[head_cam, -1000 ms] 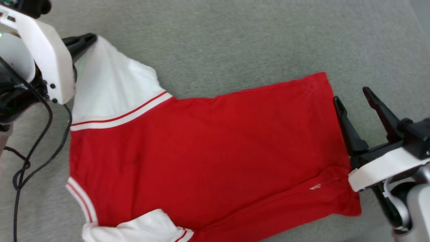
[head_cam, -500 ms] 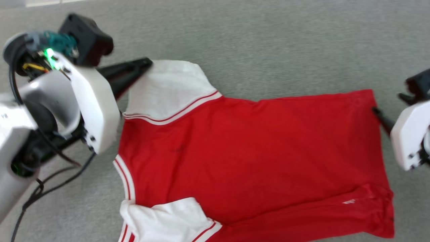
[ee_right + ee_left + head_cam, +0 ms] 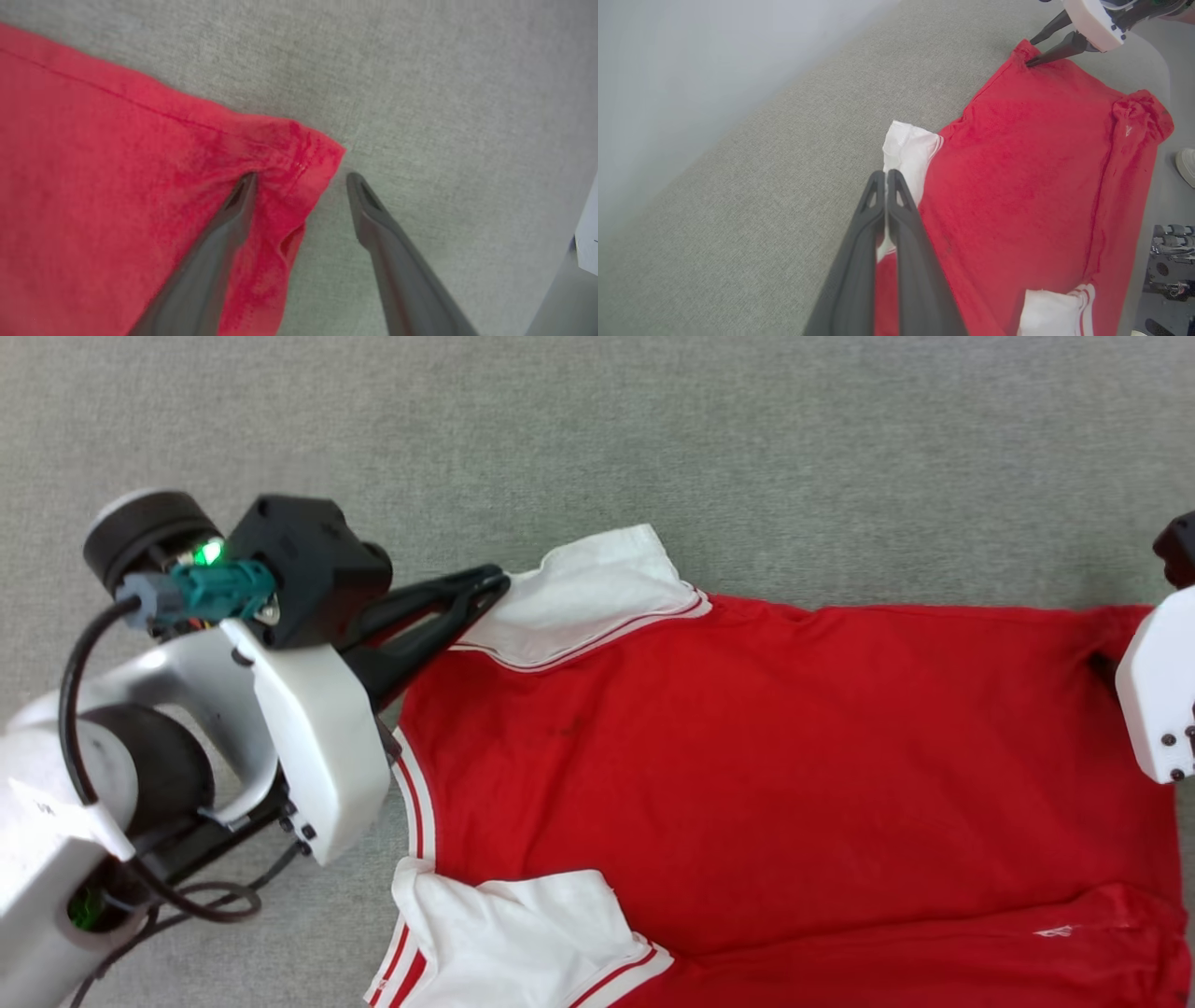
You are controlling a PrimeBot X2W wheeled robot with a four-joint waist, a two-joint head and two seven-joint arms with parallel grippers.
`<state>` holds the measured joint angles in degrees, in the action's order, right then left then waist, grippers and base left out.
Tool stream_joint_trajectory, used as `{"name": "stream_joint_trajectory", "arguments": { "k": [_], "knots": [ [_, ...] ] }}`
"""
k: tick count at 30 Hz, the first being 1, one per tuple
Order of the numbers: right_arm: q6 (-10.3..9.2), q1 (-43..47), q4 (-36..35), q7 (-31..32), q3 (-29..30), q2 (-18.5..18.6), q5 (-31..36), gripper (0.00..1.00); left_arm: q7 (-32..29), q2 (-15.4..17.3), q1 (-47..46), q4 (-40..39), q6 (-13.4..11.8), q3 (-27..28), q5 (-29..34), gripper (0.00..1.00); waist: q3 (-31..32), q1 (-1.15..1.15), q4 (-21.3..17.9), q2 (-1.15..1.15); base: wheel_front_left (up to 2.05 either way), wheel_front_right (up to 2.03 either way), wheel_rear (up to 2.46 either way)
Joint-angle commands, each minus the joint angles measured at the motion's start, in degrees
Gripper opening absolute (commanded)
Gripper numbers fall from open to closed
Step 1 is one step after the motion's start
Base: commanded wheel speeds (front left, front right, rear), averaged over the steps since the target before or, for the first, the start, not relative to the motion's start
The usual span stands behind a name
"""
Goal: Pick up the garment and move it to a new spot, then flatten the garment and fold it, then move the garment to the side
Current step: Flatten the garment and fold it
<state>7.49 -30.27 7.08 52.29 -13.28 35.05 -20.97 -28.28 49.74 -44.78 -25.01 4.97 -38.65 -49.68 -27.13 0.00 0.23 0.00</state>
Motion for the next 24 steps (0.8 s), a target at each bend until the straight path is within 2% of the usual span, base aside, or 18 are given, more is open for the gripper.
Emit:
{"name": "stream_joint_trajectory", "arguments": {
  "k": [1,3,4,5,8,14,19,24],
  "knots": [
    [0.00,0.6,1.2,0.1,-1.5,-1.4,0.0,1.00,0.3,0.0,0.7,-0.4,-0.3,-0.1,0.1,0.00,-0.4,0.00,0.5,0.00,0.00,0.00,0.00],
    [0.08,0.7,2.5,0.1,-3.0,-1.8,-0.3,1.00,0.6,0.3,1.5,-0.7,-0.6,-0.3,0.2,0.00,-0.5,0.00,0.8,0.00,0.00,0.00,0.00],
    [0.08,0.8,3.1,0.0,-3.7,-2.0,-0.8,0.42,0.8,0.3,1.8,-0.7,-0.7,-0.4,0.3,0.00,-0.5,0.00,0.9,0.00,0.00,0.00,0.00],
    [0.08,0.8,3.6,-0.5,-4.1,-2.2,-1.3,0.00,0.8,0.4,2.1,-0.7,-0.7,-0.5,0.4,0.00,-0.4,0.00,1.1,0.00,0.00,0.00,0.00],
    [0.07,-0.1,5.0,-3.4,-3.4,-2.1,-1.1,0.00,1.4,0.4,2.7,0.0,-0.8,-0.9,1.0,0.00,0.3,0.00,1.3,0.00,0.00,0.00,0.00],
    [-0.01,-0.6,5.4,-8.0,-2.1,-1.7,-1.8,0.00,4.5,-0.1,6.0,2.0,-2.4,-0.4,0.6,0.00,3.7,0.00,0.5,0.00,0.00,0.00,0.00],
    [-0.01,1.4,2.9,-10.2,-0.3,-0.9,-3.3,0.00,7.2,0.8,9.9,2.7,-4.0,0.1,-0.2,0.00,7.7,0.00,-0.4,0.00,0.00,0.00,0.00],
    [-0.01,5.1,-1.2,-12.7,3.2,-2.4,-5.8,0.00,9.7,1.8,14.4,2.6,-6.3,1.2,-2.1,0.00,11.4,0.00,-1.3,0.00,0.00,0.00,0.00]
  ]
}}
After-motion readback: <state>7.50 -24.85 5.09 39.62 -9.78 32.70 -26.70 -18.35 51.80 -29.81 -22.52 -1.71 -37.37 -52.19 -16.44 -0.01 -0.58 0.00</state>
